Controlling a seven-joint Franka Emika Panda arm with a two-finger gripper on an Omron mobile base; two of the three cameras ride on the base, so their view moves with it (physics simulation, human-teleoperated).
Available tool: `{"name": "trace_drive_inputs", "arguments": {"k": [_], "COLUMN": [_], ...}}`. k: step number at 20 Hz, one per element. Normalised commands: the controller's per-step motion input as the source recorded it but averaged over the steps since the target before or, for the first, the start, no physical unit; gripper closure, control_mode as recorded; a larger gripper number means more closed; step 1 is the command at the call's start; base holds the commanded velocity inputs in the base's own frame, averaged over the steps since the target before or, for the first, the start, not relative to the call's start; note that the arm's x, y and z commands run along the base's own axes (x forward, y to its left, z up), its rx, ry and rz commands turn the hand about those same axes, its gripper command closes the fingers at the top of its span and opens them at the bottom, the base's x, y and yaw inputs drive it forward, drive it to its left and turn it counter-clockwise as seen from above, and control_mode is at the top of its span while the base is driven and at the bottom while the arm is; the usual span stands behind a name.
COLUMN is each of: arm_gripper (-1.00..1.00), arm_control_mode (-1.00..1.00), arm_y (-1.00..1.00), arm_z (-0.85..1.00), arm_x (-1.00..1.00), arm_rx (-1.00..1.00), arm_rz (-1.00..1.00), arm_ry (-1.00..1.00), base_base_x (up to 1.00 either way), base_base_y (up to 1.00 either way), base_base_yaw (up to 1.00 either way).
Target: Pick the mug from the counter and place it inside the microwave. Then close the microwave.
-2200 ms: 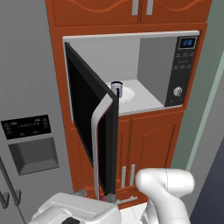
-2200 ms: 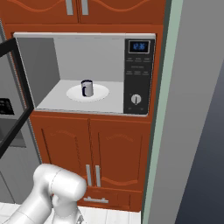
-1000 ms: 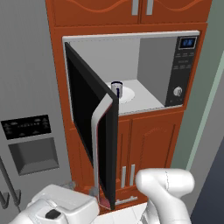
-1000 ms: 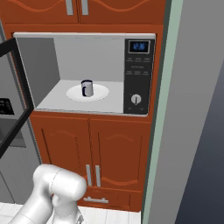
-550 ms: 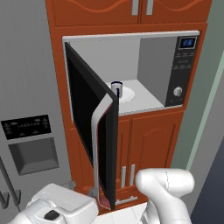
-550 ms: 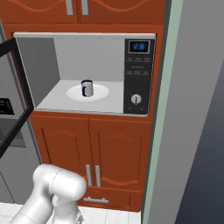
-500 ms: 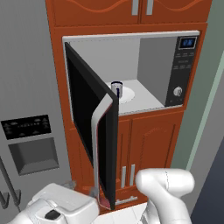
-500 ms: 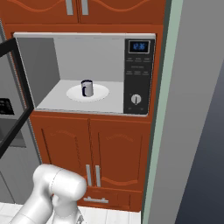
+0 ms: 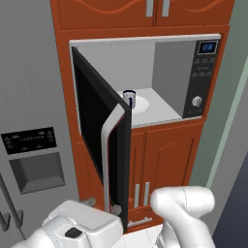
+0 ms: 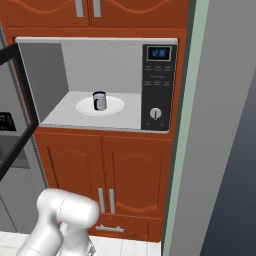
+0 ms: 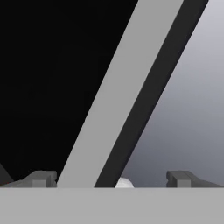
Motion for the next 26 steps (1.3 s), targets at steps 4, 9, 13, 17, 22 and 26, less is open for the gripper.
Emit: {"name": "trace_drive_inputs", "arguments": {"k": [4,9,13,17,22,26], "arm_gripper": [-1.00,-1.00,-1.00,-1.00,-1.00,-1.00], "arm_control_mode": [-1.00,-1.00,-1.00,-1.00,-1.00,-1.00], "arm_y": [-0.32,-0.38,-0.39,-0.36,-0.37,-0.38], "arm_z": [0.00,0.00,0.00,0.03,0.05,0.03], "arm_x": [0.00,0.00,0.00,0.00,0.07,0.22], "arm_rx": [0.00,0.00,0.00,0.00,0.00,0.00], "arm_rz": [0.00,0.00,0.00,0.00,0.00,0.00], "arm_ry": [0.00,0.01,0.08,0.10,0.10,0.04], "base_base_x": [0.00,0.00,0.00,0.00,0.00,0.00], "base_base_y": [0.00,0.00,0.00,0.00,0.00,0.00], "base_base_yaw": [0.00,0.00,0.00,0.00,0.00,0.00]}}
